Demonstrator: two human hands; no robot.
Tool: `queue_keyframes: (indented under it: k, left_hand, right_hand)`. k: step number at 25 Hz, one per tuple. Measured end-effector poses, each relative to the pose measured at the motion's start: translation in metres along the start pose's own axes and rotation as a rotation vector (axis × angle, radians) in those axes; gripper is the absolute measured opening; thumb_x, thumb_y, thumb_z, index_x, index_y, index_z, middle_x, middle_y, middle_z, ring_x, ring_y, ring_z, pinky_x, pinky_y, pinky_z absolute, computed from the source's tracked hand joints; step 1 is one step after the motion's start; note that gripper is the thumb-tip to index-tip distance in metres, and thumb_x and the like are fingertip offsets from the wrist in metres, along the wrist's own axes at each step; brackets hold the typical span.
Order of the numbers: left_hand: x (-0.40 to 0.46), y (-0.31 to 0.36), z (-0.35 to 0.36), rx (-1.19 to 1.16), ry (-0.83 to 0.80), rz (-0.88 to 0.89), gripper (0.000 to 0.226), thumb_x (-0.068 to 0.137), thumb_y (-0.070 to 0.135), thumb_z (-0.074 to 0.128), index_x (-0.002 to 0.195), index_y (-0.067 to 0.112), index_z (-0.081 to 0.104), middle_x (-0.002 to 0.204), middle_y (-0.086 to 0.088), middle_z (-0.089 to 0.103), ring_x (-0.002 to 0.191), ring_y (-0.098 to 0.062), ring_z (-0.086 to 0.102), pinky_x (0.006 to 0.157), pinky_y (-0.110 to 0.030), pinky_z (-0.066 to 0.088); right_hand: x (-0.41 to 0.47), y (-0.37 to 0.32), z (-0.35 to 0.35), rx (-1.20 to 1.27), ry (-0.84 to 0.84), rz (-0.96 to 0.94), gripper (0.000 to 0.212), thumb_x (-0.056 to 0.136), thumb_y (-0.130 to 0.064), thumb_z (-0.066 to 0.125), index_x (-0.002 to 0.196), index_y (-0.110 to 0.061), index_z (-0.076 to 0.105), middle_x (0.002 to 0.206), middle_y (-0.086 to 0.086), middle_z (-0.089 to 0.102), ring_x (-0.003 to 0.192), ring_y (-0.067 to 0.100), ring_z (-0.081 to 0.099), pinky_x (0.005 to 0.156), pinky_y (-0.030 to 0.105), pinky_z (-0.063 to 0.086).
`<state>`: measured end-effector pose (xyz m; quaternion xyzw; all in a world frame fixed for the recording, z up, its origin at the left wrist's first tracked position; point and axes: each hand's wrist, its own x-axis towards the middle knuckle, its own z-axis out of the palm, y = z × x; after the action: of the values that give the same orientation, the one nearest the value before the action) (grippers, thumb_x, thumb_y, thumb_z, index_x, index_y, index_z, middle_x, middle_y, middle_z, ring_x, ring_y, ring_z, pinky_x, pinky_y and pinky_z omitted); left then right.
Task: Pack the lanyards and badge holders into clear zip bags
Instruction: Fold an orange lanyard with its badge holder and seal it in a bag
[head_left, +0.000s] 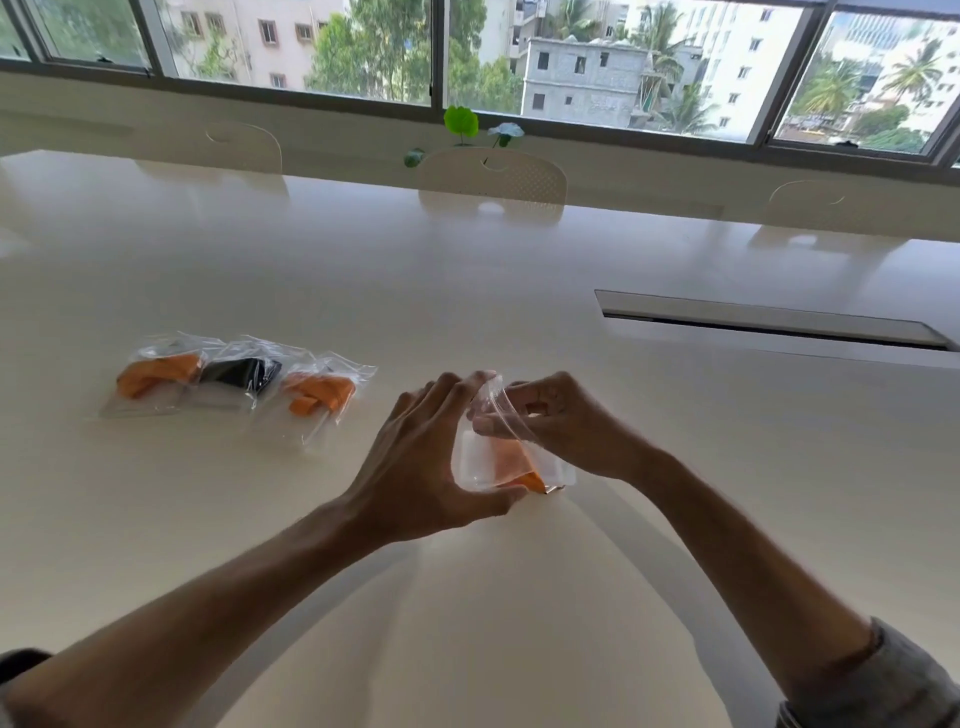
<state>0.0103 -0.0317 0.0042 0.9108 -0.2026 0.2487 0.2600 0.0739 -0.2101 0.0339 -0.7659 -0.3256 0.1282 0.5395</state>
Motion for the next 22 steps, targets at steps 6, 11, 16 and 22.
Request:
queue_keyframes:
  k: [6,11,16,22]
  left_hand:
    - [0.0,0.005,-0.005,0.06,0.043,-0.049,0.091,0.06,0.057,0.075,0.133,0.01,0.049,0.111,0.0,0.059,0.094,-0.015,0.058,0.079,-0.025,0.042]
    - [0.0,0.004,-0.007,-0.051,0.035,-0.094,0.081,0.06,0.062,0.075,0.122,0.014,0.054,0.099,0.01,0.053,0.081,-0.008,0.055,0.065,-0.018,0.045]
    - [0.004,-0.018,-0.009,-0.029,-0.039,-0.156,0.091,0.056,0.073,0.071,0.129,0.023,0.049,0.101,0.012,0.051,0.081,-0.004,0.05,0.063,-0.018,0.044]
    - [0.005,-0.042,0.0,0.01,-0.127,-0.179,0.089,0.057,0.074,0.071,0.128,0.022,0.052,0.099,0.013,0.051,0.082,0.005,0.045,0.068,-0.009,0.03]
  right_hand:
    - [0.005,0.012,0.007,-0.002,-0.097,0.02,0.031,0.073,-0.052,0.075,0.094,-0.03,0.078,0.118,-0.012,0.064,0.108,0.016,0.064,0.089,0.049,0.056]
    - [0.007,0.007,0.0,0.026,0.013,-0.055,0.034,0.072,-0.048,0.076,0.098,-0.026,0.078,0.118,0.001,0.066,0.11,0.018,0.064,0.092,0.043,0.056]
    - [-0.008,0.011,-0.029,-0.495,0.038,0.008,0.076,0.062,-0.085,0.056,0.113,-0.03,0.07,0.124,-0.011,0.065,0.103,-0.001,0.061,0.084,0.021,0.046]
    - [-0.016,0.029,-0.037,-0.785,-0.174,0.193,0.107,0.044,-0.09,0.063,0.132,-0.03,0.056,0.126,-0.014,0.059,0.106,0.004,0.05,0.086,0.025,0.038]
